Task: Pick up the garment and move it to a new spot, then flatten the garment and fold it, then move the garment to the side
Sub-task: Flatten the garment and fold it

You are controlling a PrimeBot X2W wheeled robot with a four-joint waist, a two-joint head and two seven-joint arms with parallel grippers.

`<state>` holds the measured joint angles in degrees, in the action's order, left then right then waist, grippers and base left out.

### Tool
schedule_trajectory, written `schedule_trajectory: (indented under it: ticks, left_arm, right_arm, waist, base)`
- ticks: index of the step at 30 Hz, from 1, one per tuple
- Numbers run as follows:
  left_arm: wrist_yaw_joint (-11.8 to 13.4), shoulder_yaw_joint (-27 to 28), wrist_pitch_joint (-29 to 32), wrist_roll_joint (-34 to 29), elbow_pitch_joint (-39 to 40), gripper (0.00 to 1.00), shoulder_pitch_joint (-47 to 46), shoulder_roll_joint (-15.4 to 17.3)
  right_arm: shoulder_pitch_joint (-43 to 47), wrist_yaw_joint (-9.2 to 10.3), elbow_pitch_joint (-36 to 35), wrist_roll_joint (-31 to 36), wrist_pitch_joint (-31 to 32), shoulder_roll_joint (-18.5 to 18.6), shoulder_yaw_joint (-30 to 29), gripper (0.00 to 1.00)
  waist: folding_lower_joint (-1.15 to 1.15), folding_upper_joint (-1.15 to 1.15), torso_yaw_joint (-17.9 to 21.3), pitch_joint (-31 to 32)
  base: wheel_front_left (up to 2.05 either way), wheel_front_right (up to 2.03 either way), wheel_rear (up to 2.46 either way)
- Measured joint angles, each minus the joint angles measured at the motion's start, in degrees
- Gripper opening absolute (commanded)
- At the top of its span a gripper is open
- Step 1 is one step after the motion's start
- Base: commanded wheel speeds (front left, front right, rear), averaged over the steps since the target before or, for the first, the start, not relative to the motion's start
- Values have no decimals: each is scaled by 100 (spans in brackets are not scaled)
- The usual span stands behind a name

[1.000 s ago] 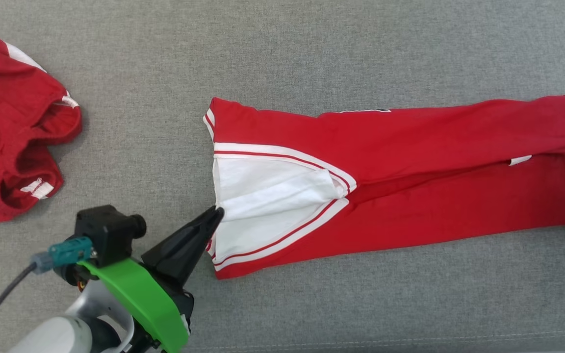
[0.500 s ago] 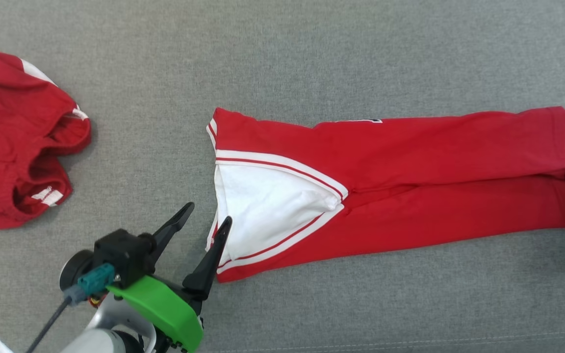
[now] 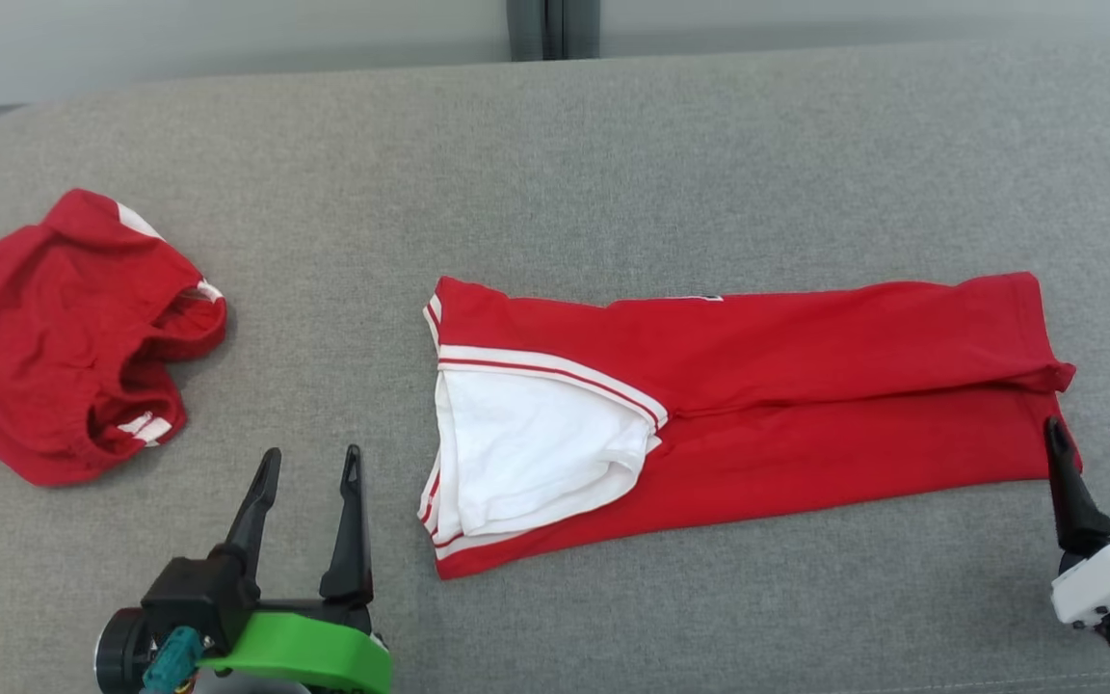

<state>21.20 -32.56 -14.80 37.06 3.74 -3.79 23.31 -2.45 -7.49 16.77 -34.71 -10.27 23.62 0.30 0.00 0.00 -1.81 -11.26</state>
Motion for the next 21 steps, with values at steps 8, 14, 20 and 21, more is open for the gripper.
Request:
schedule_trajectory:
  ticks: [8, 14, 20, 21]
  left_arm:
    - [-531, 880, -23, -1445, -60, 100, 761, -824]
    - [-999, 1463, -24, -2007, 49, 100, 1380, -1306]
    - [-1410, 1733, -23, -2453, 7, 100, 1562, -1590]
    - [-1478, 1758, -23, -2516, -25, 100, 1571, -1633]
  right_arm:
    - [107, 0, 556, 47, -311, -398, 197, 100]
    - [248, 0, 772, 23, -408, -490, 167, 100]
    - [203, 0, 939, 22, -446, -464, 124, 100]
    - [152, 0, 1001, 22, -427, -448, 136, 100]
  waist:
    - [0, 0, -123, 590]
    - [0, 0, -208, 969]
    - [0, 0, -331, 1124]
    - [0, 0, -350, 1124]
  base:
    - [0, 0, 0]
    - [0, 0, 0]
    - [0, 0, 0]
    - [0, 0, 0]
